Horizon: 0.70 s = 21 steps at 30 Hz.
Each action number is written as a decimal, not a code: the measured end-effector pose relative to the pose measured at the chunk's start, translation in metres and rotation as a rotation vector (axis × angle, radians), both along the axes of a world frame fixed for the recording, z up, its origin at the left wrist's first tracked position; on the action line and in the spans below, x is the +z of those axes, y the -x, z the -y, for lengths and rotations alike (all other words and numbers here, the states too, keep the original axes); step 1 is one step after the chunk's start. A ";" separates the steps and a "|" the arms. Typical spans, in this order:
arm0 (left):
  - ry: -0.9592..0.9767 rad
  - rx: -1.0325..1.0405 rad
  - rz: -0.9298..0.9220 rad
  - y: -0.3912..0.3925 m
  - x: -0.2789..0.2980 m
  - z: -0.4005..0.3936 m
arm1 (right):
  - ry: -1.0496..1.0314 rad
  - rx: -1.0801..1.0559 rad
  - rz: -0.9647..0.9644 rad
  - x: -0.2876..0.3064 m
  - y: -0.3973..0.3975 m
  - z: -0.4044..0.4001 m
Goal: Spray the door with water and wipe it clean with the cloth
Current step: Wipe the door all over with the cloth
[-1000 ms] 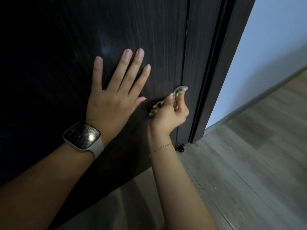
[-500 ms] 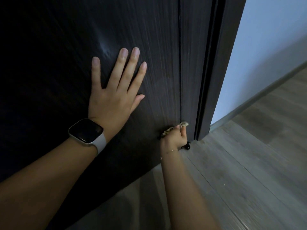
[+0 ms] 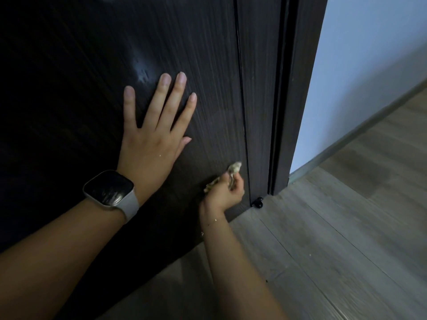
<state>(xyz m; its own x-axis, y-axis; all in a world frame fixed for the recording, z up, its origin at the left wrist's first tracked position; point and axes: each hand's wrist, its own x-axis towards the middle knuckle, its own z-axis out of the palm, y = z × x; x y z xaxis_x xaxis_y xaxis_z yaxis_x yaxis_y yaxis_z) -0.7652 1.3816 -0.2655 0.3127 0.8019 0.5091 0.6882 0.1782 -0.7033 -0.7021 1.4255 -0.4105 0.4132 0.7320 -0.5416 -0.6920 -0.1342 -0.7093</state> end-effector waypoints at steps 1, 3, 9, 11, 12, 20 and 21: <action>0.005 -0.001 0.004 0.000 0.000 0.000 | 0.062 0.010 -0.004 -0.008 -0.001 0.002; 0.020 0.004 0.017 -0.002 0.000 0.000 | 0.092 0.006 -0.001 -0.011 -0.002 0.003; 0.028 0.004 0.039 -0.005 0.000 0.001 | -0.246 0.050 0.056 0.035 0.017 0.024; 0.027 0.004 0.047 -0.005 0.001 0.002 | -0.288 0.053 0.021 0.033 0.016 0.023; 0.024 0.005 0.044 -0.005 0.001 0.002 | -0.291 0.035 0.022 0.027 0.013 0.020; 0.000 0.037 -0.026 -0.005 -0.001 0.001 | -0.174 0.042 -0.118 0.013 0.002 0.010; -0.002 0.040 -0.031 -0.005 -0.002 0.001 | -0.208 0.060 -0.128 0.016 0.002 0.009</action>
<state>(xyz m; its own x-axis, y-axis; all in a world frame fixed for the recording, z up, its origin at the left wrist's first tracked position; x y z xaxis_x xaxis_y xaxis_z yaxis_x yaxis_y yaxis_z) -0.7599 1.3804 -0.2671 0.2963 0.8130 0.5013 0.6586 0.2062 -0.7237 -0.7046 1.4169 -0.3940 0.3038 0.8544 -0.4215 -0.7729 -0.0376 -0.6334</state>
